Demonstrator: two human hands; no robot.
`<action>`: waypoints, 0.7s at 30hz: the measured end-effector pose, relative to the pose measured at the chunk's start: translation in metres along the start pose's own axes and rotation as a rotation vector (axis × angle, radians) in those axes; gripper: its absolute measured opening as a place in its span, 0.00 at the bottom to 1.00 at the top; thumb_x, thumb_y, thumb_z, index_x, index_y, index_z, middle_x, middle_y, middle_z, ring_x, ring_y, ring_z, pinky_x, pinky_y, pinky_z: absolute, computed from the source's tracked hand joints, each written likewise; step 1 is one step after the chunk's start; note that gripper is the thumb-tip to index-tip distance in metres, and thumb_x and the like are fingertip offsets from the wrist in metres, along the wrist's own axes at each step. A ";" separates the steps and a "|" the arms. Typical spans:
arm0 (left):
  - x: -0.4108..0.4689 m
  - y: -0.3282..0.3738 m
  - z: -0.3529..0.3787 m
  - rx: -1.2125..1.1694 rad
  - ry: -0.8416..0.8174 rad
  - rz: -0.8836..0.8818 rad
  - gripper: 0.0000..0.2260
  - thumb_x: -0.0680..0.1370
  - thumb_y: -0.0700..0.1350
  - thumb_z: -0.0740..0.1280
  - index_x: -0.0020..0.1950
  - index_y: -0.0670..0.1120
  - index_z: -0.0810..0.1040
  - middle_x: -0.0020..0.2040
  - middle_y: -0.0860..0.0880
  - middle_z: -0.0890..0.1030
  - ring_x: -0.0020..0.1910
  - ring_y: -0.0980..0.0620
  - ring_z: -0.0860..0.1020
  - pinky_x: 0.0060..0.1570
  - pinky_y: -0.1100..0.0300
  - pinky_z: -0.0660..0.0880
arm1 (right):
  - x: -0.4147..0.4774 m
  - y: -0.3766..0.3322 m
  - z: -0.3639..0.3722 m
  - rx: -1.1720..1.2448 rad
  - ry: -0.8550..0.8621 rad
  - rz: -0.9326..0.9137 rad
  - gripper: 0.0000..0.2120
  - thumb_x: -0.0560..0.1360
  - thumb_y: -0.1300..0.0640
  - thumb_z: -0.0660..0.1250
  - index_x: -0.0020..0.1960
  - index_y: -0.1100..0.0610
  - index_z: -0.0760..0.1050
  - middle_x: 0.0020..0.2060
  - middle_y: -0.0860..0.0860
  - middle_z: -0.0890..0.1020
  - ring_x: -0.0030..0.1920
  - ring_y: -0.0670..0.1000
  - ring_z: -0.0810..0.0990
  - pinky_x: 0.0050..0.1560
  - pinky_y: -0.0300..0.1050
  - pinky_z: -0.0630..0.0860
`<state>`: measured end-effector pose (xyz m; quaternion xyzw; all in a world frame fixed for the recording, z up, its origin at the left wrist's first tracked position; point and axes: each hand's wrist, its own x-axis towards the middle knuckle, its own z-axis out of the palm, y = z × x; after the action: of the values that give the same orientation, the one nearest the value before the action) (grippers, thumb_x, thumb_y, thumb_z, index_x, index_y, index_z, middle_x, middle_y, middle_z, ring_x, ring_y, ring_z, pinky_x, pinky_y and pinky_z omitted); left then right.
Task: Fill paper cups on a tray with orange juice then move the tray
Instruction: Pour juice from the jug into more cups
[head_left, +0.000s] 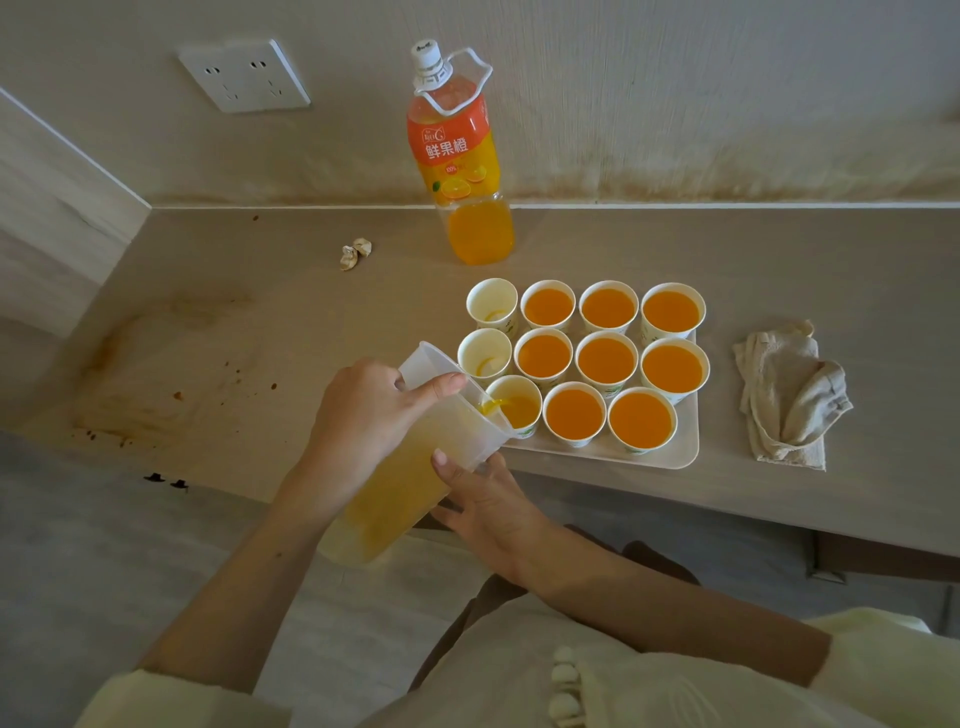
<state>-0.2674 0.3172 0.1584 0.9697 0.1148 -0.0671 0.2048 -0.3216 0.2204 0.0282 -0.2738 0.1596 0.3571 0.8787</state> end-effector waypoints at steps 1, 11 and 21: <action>0.000 0.000 0.000 0.002 0.000 0.002 0.28 0.70 0.64 0.69 0.25 0.47 0.60 0.24 0.52 0.61 0.23 0.55 0.61 0.27 0.61 0.57 | 0.000 0.000 0.000 -0.002 -0.003 0.001 0.50 0.59 0.52 0.83 0.73 0.48 0.58 0.67 0.55 0.74 0.67 0.59 0.73 0.66 0.61 0.72; -0.002 -0.003 -0.002 0.011 0.000 0.009 0.28 0.70 0.64 0.68 0.26 0.46 0.60 0.24 0.52 0.61 0.23 0.55 0.61 0.27 0.61 0.57 | 0.000 0.003 0.004 -0.015 -0.016 0.002 0.53 0.56 0.49 0.84 0.74 0.47 0.59 0.67 0.55 0.74 0.67 0.59 0.73 0.66 0.63 0.71; 0.000 -0.007 -0.003 0.015 0.010 0.005 0.29 0.69 0.65 0.69 0.25 0.45 0.60 0.23 0.52 0.60 0.23 0.55 0.60 0.27 0.60 0.56 | 0.001 0.004 0.008 -0.001 -0.014 0.005 0.59 0.49 0.47 0.86 0.73 0.48 0.59 0.67 0.55 0.74 0.67 0.59 0.73 0.66 0.61 0.72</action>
<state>-0.2693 0.3244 0.1582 0.9719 0.1130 -0.0626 0.1969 -0.3231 0.2282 0.0320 -0.2715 0.1541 0.3611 0.8787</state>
